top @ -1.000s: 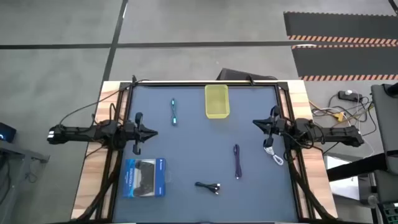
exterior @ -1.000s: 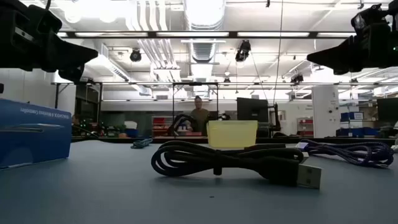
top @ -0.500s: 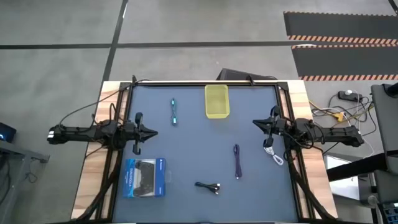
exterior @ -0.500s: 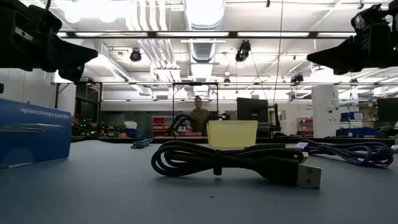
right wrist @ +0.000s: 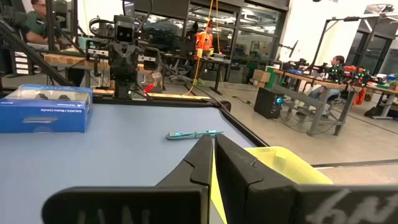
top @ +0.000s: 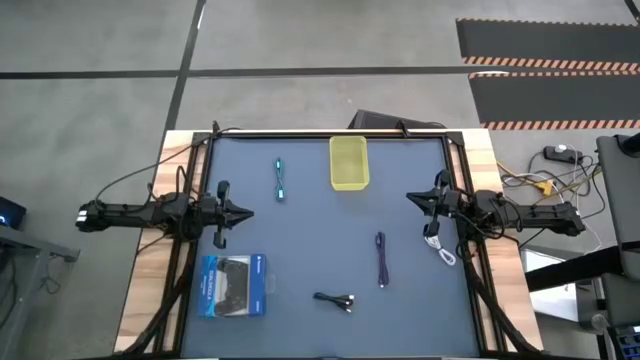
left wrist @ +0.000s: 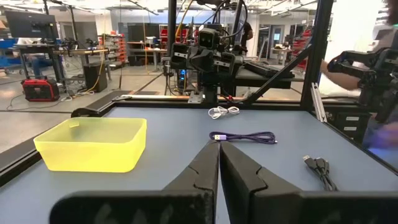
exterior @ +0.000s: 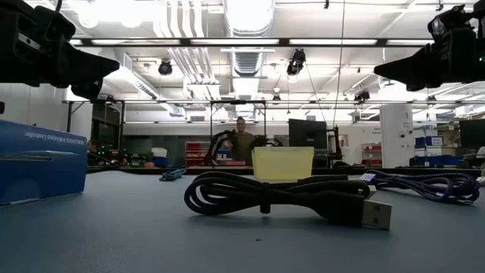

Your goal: Pick and place USB-C Cables

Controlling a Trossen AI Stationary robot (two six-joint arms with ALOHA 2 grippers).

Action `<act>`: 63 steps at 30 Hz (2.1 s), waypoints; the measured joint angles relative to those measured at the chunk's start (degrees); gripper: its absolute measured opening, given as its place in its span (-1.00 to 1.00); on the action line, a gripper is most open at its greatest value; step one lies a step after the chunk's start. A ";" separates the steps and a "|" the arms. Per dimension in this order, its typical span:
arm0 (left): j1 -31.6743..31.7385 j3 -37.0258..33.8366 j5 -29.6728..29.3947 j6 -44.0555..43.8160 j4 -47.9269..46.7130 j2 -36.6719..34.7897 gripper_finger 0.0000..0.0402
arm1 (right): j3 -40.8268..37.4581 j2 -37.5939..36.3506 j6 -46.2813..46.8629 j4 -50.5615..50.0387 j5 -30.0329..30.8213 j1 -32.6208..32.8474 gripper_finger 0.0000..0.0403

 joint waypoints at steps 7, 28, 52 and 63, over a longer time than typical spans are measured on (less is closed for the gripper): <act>0.00 0.01 0.00 -0.01 -0.01 0.00 -0.99 | 0.01 0.00 0.00 0.01 -0.01 0.00 -0.96; 0.00 0.01 -0.02 -0.01 0.00 -0.01 -0.99 | 0.00 0.01 0.01 0.01 -0.01 0.02 -0.96; 0.00 0.01 -0.02 0.00 0.77 -0.02 -0.99 | 0.01 0.01 -9.56 0.01 0.00 0.00 -0.96; 0.00 0.00 0.00 -0.32 13.02 -0.03 -0.99 | 0.01 -0.01 0.34 -0.03 -1.15 0.02 -0.96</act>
